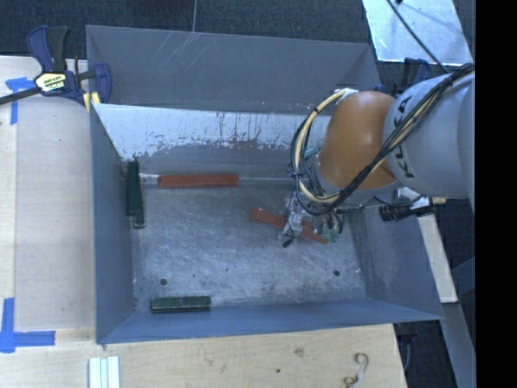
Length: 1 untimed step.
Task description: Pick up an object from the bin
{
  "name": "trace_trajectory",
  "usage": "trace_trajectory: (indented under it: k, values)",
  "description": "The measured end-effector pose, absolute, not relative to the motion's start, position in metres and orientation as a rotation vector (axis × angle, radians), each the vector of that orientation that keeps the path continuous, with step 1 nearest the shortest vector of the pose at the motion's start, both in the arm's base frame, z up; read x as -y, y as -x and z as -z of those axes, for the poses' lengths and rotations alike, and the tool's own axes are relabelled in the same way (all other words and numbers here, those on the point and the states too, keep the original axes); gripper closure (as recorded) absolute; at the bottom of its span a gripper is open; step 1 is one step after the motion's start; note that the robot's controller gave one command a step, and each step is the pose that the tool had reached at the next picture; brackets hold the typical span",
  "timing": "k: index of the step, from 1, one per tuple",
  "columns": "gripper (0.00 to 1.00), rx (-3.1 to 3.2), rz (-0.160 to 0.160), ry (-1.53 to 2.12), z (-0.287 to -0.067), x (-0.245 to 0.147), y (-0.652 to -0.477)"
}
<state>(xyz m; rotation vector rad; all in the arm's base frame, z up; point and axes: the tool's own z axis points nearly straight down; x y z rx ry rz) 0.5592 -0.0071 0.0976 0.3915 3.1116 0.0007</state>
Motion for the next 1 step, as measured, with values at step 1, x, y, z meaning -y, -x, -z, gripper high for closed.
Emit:
trace_trajectory:
  k: [1]
  values:
    - [1.00, -3.107, -0.002, -0.386, -0.1774, 0.0081, -0.5617]
